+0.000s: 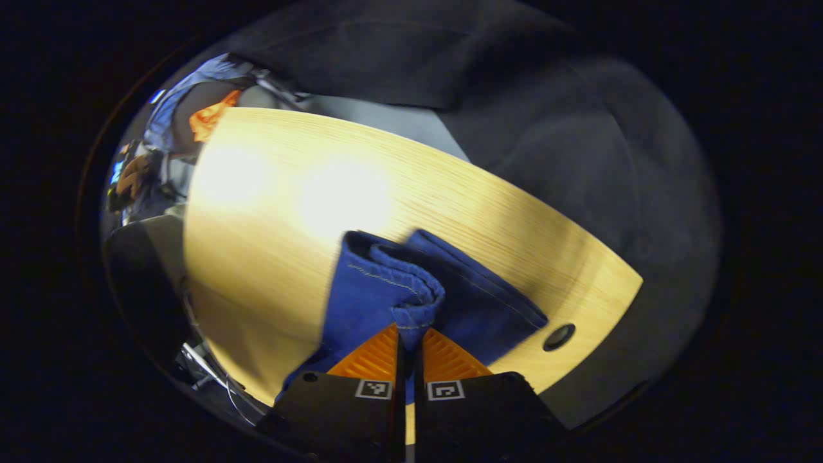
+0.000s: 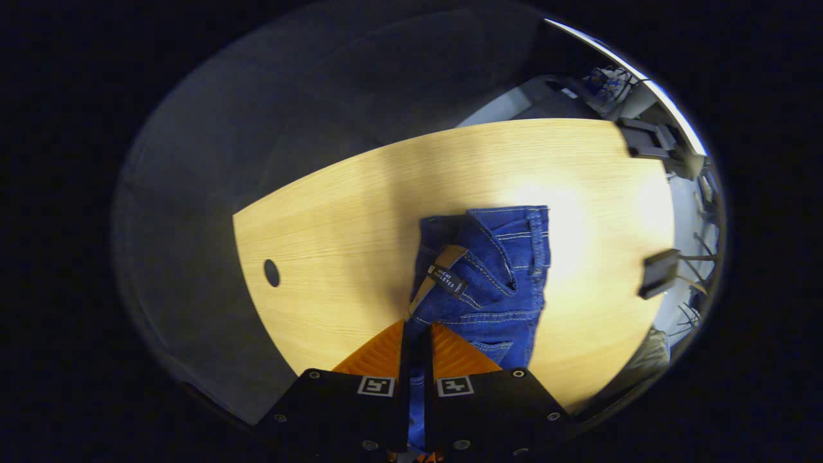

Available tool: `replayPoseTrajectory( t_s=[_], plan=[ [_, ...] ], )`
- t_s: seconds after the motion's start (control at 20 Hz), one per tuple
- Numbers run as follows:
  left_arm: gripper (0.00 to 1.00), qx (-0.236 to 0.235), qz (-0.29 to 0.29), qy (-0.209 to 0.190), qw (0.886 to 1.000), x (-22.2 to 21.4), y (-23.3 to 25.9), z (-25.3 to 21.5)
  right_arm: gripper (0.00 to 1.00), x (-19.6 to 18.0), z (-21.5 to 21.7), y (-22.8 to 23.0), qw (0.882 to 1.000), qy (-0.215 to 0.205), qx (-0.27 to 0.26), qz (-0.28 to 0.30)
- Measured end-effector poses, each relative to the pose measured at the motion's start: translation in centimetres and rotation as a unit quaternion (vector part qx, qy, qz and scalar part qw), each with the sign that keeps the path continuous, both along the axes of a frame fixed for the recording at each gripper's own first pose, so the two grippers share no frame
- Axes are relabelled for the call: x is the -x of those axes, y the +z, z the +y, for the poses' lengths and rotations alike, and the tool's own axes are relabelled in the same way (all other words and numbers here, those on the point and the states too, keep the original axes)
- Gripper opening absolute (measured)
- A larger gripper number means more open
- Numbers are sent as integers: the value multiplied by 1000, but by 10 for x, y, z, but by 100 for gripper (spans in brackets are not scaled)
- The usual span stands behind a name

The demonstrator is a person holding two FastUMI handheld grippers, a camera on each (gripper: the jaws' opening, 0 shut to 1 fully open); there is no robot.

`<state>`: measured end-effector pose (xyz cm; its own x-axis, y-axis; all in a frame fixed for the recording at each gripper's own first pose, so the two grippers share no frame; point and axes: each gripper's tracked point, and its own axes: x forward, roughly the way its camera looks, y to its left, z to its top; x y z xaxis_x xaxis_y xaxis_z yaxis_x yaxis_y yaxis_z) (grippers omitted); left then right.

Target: Grasp the waist and the cuffs of the jeans and fold them to make the two legs overlap; first hold the waist and fold one-third of the jeans toward the cuffs, then hold the cuffs and fold the remaining one-third in the same direction to finish folding.

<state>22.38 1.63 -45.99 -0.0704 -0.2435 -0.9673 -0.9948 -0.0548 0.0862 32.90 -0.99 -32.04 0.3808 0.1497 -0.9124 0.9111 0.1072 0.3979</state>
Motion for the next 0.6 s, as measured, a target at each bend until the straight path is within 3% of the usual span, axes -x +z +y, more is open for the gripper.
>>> replayPoseTrajectory(
  t_s=[0.05,0.1,0.15,0.2,0.3,0.4,0.5,0.6],
  plan=[
    [34,19,-55,-37,998,-23,-2,-10,10,-14,4,2,999,15,6,-32],
    [63,15,-89,-57,994,-36,3,-9,39,-22,13,2,998,29,3,-53],
    [92,-1,-101,-51,994,-42,12,-2,68,-18,17,10,997,36,0,-62],
    [95,-2,-125,-48,991,-42,25,-1,98,-21,17,14,996,44,6,-82],
    [98,27,-271,-58,961,-64,80,-9,97,-11,14,55,980,96,30,-170],
    [97,-7,-417,-82,905,-71,146,4,96,7,-6,99,955,121,72,-262],
    [98,-52,-510,-128,849,-60,199,9,96,36,-27,125,930,134,143,-310],
    [98,-103,-583,-207,779,-39,241,8,96,57,-38,151,895,161,226,-349]
  ],
)
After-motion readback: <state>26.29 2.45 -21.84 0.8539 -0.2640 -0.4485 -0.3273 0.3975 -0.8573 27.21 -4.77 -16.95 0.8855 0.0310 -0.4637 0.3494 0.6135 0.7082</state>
